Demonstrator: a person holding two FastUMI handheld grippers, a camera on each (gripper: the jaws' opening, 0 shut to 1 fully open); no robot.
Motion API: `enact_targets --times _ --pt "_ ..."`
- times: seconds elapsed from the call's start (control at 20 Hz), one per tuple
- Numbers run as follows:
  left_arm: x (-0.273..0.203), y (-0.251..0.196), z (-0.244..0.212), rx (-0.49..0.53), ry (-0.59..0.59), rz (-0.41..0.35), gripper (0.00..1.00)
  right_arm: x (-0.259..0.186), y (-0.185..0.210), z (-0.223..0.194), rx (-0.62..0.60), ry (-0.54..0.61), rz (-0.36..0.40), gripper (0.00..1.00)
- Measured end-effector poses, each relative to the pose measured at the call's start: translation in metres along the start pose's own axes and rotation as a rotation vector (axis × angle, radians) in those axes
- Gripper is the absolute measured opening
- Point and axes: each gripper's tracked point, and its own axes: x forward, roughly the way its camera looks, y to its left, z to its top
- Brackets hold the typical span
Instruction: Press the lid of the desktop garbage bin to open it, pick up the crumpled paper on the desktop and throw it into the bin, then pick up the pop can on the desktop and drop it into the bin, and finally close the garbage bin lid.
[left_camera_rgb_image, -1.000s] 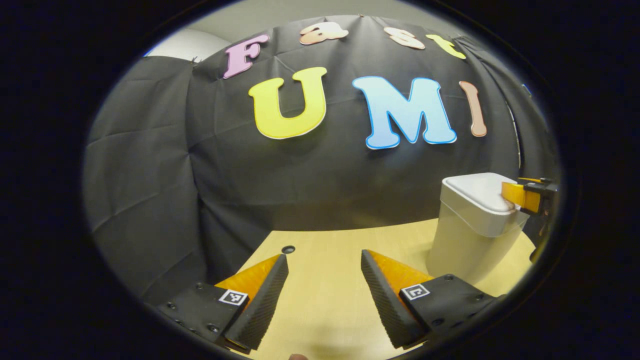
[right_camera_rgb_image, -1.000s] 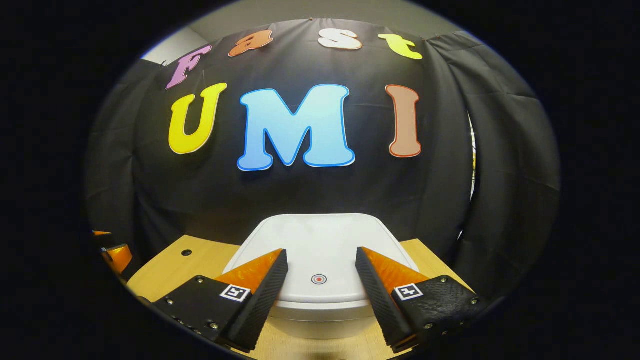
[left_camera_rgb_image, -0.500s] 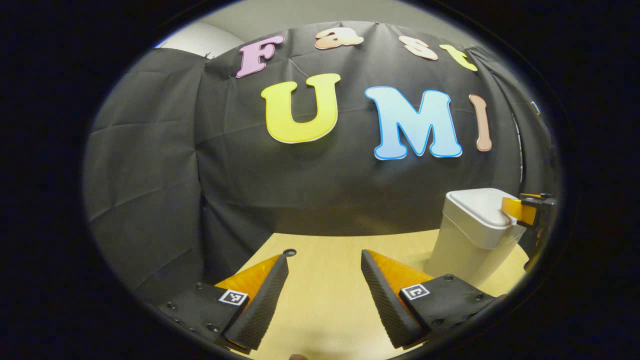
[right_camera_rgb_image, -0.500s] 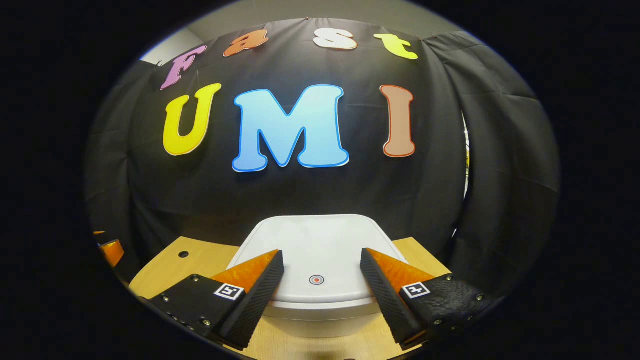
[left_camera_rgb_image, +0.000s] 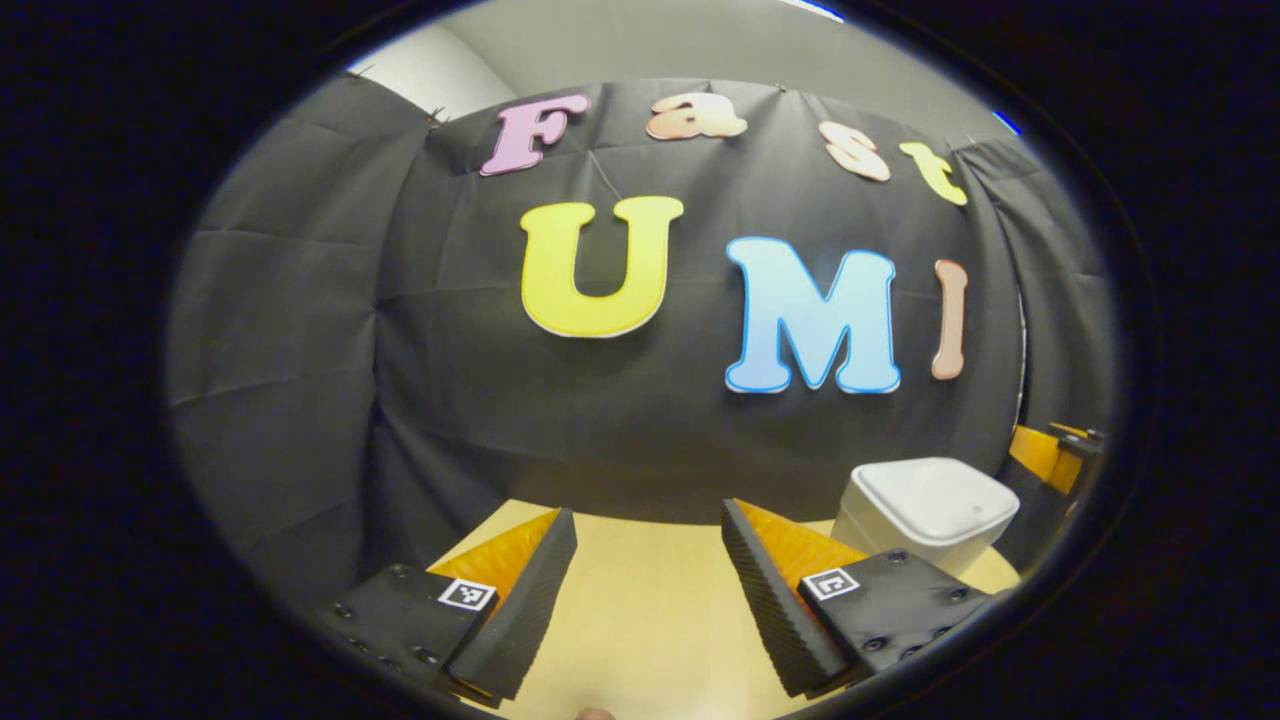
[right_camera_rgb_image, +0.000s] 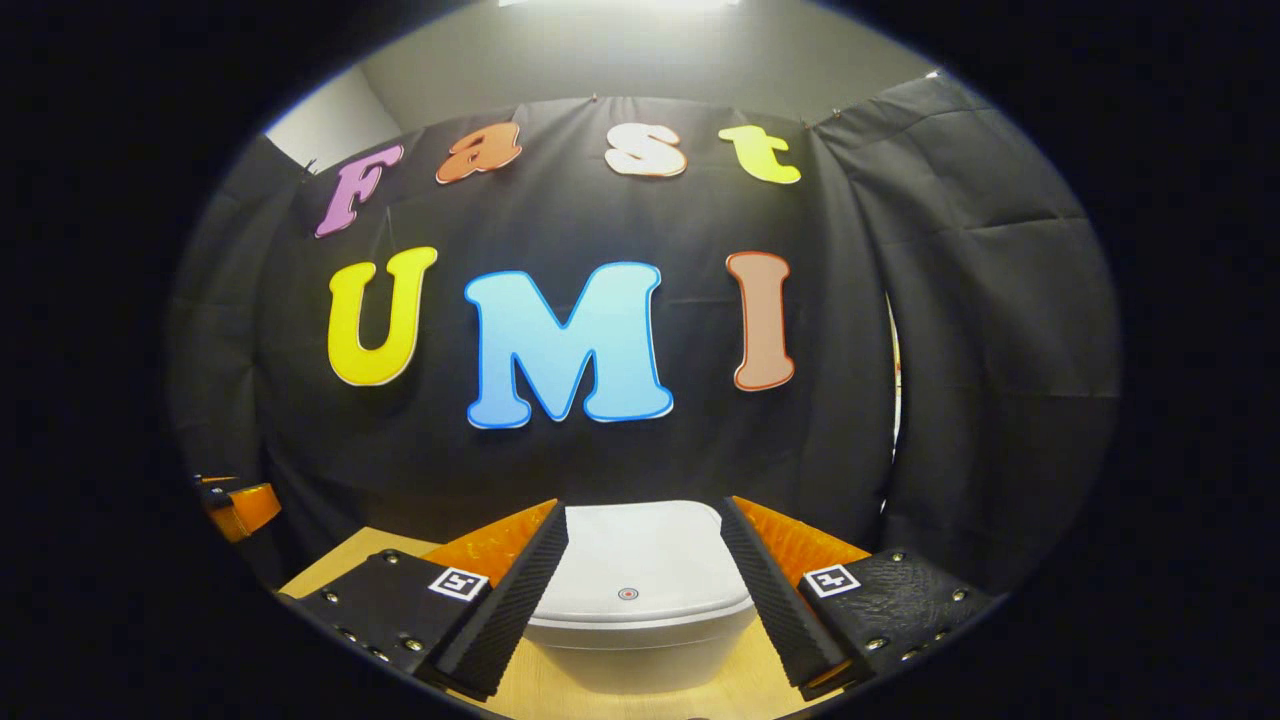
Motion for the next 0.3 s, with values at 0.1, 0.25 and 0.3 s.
enact_targets --times 0.1,0.25,0.3 --pt "0.0 -0.008 0.015 -0.006 -0.029 -0.009 0.95 -0.01 0.0 0.009 0.0 -0.032 -0.004 0.99" --pt "-0.002 -0.017 0.026 0.026 -0.059 -0.022 0.96 -0.017 0.006 0.015 -0.009 -0.055 0.013 0.98" --pt "-0.003 -0.02 0.029 0.037 -0.068 -0.024 0.96 -0.018 0.008 0.015 -0.011 -0.056 0.022 0.98"
